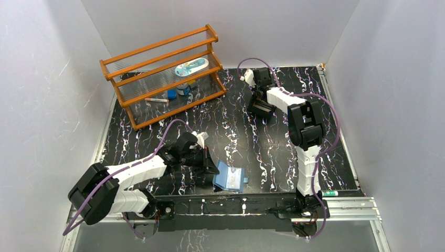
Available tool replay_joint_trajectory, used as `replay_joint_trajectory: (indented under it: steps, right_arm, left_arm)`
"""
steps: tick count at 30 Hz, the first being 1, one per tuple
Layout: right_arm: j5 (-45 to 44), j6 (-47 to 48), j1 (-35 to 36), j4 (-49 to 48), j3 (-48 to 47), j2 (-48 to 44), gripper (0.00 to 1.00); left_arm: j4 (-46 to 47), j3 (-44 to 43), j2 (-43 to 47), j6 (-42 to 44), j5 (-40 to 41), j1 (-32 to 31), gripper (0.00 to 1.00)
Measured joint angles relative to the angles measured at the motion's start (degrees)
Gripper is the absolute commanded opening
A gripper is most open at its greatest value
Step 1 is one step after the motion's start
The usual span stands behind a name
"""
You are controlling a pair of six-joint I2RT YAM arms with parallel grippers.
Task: Put the credit cards into the card holder
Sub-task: Pick up the credit card from the storage box.
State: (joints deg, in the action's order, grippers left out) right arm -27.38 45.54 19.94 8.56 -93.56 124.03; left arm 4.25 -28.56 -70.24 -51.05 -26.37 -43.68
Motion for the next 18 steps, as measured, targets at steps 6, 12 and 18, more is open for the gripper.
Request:
replay_joint_trajectory:
  steps: [6,12,18]
  right_arm:
    - [0.5,0.1,0.0,0.1,0.7,-0.1,0.03]
    - [1.6,-2.3,0.0,2.7,0.7,-1.8,0.03]
    - [2.3,-5.3,0.0,4.2,2.7,-7.3,0.00]
  left_arm:
    - [0.0,0.0,-0.6,0.0,0.0,0.0,0.00]
    - [0.0,0.0,-0.6,-0.2,0.0,0.0,0.00]
    - [0.0,0.0,-0.6,-0.4,0.7,0.0,0.00]
